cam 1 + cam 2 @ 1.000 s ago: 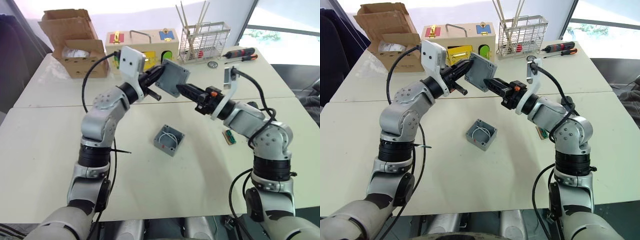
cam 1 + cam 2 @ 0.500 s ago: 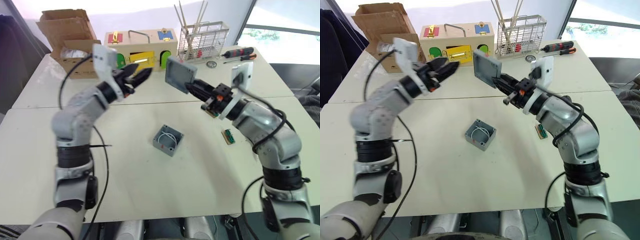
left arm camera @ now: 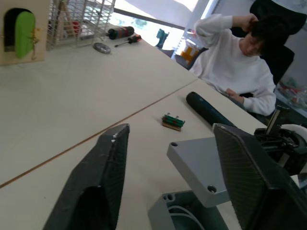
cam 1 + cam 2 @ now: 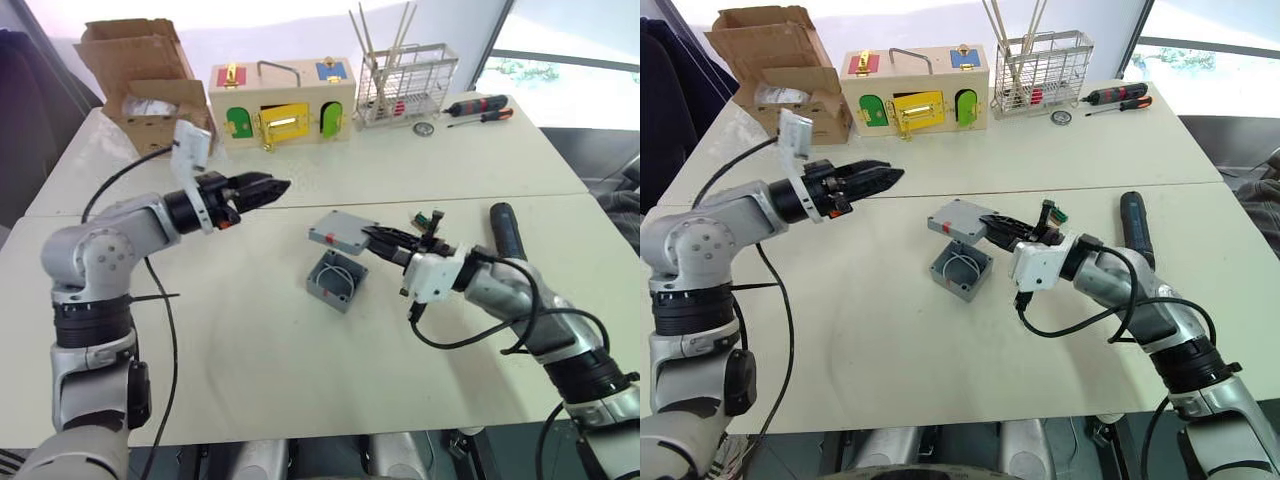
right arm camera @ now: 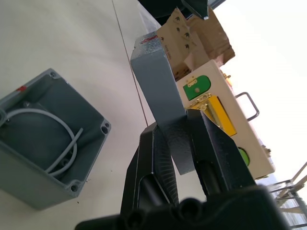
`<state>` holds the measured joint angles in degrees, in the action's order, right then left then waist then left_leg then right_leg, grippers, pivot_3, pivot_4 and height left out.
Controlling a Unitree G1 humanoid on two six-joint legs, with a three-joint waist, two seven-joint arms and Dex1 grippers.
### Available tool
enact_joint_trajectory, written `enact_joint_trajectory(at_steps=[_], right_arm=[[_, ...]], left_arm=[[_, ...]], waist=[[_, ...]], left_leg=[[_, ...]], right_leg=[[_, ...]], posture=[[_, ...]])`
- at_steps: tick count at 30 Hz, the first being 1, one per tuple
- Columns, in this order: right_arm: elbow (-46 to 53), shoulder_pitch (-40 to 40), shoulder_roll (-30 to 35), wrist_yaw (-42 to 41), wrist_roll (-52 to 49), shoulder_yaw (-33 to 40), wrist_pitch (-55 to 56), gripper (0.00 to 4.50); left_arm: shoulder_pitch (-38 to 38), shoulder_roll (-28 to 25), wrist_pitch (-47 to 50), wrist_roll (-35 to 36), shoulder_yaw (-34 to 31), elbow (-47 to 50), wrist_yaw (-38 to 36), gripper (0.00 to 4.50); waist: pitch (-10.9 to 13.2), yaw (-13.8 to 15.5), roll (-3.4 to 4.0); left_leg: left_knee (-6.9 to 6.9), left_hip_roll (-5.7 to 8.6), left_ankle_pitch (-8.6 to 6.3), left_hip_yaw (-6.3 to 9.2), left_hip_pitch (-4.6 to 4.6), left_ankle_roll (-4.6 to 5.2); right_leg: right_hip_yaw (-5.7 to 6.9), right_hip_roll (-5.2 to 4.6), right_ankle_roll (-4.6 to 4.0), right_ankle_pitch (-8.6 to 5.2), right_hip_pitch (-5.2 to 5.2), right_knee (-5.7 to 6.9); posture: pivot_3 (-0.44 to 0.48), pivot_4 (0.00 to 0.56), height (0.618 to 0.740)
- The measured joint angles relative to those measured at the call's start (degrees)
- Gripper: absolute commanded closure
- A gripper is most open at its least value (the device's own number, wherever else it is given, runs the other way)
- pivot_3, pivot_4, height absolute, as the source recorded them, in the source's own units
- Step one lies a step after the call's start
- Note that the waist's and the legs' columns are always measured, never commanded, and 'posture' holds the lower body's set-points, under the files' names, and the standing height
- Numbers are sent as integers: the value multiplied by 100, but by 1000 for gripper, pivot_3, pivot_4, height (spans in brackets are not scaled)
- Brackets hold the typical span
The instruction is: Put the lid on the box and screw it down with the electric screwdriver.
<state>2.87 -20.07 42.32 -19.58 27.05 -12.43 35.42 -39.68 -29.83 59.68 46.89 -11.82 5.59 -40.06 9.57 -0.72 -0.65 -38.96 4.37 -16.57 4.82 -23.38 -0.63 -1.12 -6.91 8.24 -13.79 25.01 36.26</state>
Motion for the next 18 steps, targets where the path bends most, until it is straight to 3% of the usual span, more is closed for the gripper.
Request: enact_joint_trajectory(at_steps=[3, 4, 18], right_arm=[[55, 397, -233, 343, 577, -50, 78, 4372], [66, 473, -283, 410, 721, -74, 117, 4372], [357, 955, -573, 1028, 1866, -77, -20, 4372]], left_arm=[[123, 134, -36, -15, 352, 67, -133, 4323], [142, 171, -45, -21, 463, 74, -164, 4422], [138, 241, -450, -445, 1292, -99, -671, 4422]], waist=[[0, 4, 1], [0, 0, 1], [0, 2, 2]], left_leg=[[-1, 2, 0, -4, 0, 0], [-4, 3, 0, -4, 0, 0], [-1, 4, 1, -4, 6, -1]], right_leg=[[-3, 0, 0, 0, -1, -1], [-4, 1, 0, 0, -2, -1], [-5, 5, -1, 0, -10, -3]], posture=[[0, 150, 734], [0, 150, 734], [0, 150, 734]])
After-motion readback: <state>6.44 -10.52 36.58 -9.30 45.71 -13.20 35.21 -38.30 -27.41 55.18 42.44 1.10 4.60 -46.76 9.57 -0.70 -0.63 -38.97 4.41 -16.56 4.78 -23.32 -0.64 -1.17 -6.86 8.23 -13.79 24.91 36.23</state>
